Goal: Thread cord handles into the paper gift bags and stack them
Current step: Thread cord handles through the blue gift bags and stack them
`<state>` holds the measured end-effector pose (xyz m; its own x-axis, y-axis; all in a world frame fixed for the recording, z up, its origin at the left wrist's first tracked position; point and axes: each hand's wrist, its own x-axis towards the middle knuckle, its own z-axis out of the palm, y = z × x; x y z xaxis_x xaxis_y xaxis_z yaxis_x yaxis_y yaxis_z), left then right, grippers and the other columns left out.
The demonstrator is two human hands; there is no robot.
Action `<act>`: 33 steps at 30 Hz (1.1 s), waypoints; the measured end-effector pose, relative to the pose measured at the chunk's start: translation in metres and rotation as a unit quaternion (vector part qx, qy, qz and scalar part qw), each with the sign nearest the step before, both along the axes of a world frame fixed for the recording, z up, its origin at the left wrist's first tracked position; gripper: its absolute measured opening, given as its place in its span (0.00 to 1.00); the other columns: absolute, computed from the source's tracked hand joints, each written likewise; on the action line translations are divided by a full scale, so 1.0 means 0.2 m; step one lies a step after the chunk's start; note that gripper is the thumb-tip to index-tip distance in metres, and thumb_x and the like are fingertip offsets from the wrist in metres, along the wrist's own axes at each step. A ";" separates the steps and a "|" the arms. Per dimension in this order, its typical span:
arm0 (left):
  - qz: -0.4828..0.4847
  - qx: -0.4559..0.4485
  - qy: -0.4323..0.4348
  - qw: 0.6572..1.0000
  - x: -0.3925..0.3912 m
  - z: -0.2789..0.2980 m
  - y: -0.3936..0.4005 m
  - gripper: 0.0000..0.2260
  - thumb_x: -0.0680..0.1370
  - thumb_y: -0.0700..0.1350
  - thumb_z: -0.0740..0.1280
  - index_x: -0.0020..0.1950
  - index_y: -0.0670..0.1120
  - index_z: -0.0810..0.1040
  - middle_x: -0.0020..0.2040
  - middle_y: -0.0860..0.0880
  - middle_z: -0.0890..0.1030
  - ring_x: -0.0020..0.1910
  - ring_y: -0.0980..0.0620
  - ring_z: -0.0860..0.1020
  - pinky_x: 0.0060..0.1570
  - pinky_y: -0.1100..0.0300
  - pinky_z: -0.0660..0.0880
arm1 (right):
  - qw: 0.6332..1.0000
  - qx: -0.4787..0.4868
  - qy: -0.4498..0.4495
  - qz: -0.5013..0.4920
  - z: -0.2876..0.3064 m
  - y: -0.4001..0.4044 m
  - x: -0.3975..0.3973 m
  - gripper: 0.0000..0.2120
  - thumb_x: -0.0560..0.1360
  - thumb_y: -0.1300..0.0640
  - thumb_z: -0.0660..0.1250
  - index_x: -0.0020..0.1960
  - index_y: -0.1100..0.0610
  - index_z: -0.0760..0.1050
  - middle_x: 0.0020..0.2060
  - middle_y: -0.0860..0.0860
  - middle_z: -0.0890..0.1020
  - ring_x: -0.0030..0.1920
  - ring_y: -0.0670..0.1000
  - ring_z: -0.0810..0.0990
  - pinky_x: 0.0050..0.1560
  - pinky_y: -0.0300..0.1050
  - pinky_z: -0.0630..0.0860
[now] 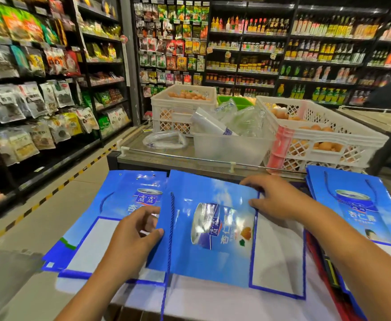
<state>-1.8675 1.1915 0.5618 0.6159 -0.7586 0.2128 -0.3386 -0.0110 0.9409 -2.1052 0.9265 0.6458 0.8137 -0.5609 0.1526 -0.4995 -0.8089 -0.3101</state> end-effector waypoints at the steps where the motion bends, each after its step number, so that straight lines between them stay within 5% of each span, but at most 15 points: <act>1: 0.003 0.004 0.019 1.000 0.00 -0.03 -0.01 0.18 0.76 0.31 0.74 0.54 0.55 0.82 0.37 0.53 0.79 0.38 0.52 0.78 0.38 0.60 0.76 | 0.999 -0.028 0.020 -0.006 -0.04 -0.03 0.03 0.21 0.73 0.53 0.74 0.65 0.43 0.77 0.59 0.41 0.81 0.59 0.48 0.79 0.60 0.48 0.77; 6: 0.009 0.018 0.085 0.996 0.02 -0.15 -0.03 0.16 0.78 0.33 0.73 0.57 0.53 0.82 0.38 0.55 0.83 0.38 0.56 0.82 0.37 0.64 0.80 | 0.991 -0.108 0.085 0.004 -0.30 0.07 0.18 0.30 0.77 0.51 0.70 0.76 0.41 0.66 0.70 0.42 0.70 0.69 0.50 0.71 0.69 0.48 0.71; 11: 0.018 0.011 0.102 0.995 0.06 -0.24 -0.04 0.13 0.77 0.35 0.74 0.55 0.51 0.85 0.40 0.48 0.83 0.41 0.48 0.82 0.45 0.51 0.84 | 0.957 0.012 0.059 0.284 -0.37 0.64 0.22 0.20 0.80 0.54 0.65 0.72 0.45 0.72 0.70 0.42 0.67 0.67 0.47 0.70 0.61 0.43 0.73; 13: 0.016 0.015 0.085 0.996 0.07 -0.27 -0.04 0.10 0.76 0.36 0.75 0.51 0.50 0.85 0.41 0.46 0.84 0.42 0.45 0.82 0.46 0.46 0.82 | 0.932 0.007 0.066 0.356 -0.44 0.79 0.26 0.18 0.81 0.53 0.64 0.71 0.47 0.73 0.70 0.45 0.69 0.65 0.51 0.73 0.60 0.49 0.76; 15: 0.010 0.019 0.071 0.997 0.08 -0.29 -0.03 0.07 0.77 0.37 0.75 0.48 0.49 0.85 0.40 0.44 0.84 0.41 0.44 0.82 0.44 0.48 0.81 | 0.924 0.002 0.081 0.374 -0.53 0.87 0.30 0.17 0.82 0.53 0.63 0.70 0.48 0.72 0.70 0.49 0.69 0.65 0.56 0.73 0.62 0.55 0.76; 24: -0.003 0.026 0.056 0.998 0.08 -0.32 -0.02 0.05 0.78 0.39 0.74 0.48 0.49 0.85 0.38 0.46 0.83 0.40 0.47 0.80 0.41 0.56 0.78 | 0.891 -0.158 0.091 0.416 -0.68 0.93 0.34 0.09 0.82 0.53 0.62 0.60 0.51 0.76 0.66 0.51 0.69 0.61 0.55 0.70 0.54 0.54 0.77; 27: -0.001 0.023 0.074 0.997 0.08 -0.32 -0.02 0.04 0.79 0.40 0.74 0.48 0.49 0.85 0.39 0.45 0.83 0.39 0.47 0.81 0.37 0.57 0.77 | 0.918 -0.056 0.037 0.391 -0.66 0.91 0.32 0.08 0.83 0.50 0.63 0.56 0.50 0.79 0.60 0.46 0.73 0.58 0.50 0.70 0.58 0.50 0.74; 30: 0.007 0.022 0.080 0.997 0.08 -0.33 -0.02 0.06 0.78 0.38 0.74 0.48 0.49 0.85 0.38 0.44 0.83 0.37 0.44 0.80 0.37 0.53 0.77 | 0.950 0.179 -0.070 0.247 -0.56 0.89 0.30 0.05 0.80 0.51 0.69 0.48 0.49 0.82 0.48 0.44 0.81 0.54 0.45 0.75 0.57 0.43 0.73; 33: 0.008 0.020 0.085 0.996 0.08 -0.32 -0.02 0.07 0.78 0.37 0.73 0.46 0.50 0.85 0.37 0.46 0.82 0.35 0.51 0.80 0.35 0.58 0.77 | 0.906 0.361 -0.196 0.105 -0.44 0.80 0.29 0.05 0.79 0.59 0.71 0.45 0.54 0.83 0.41 0.51 0.84 0.46 0.46 0.81 0.51 0.38 0.74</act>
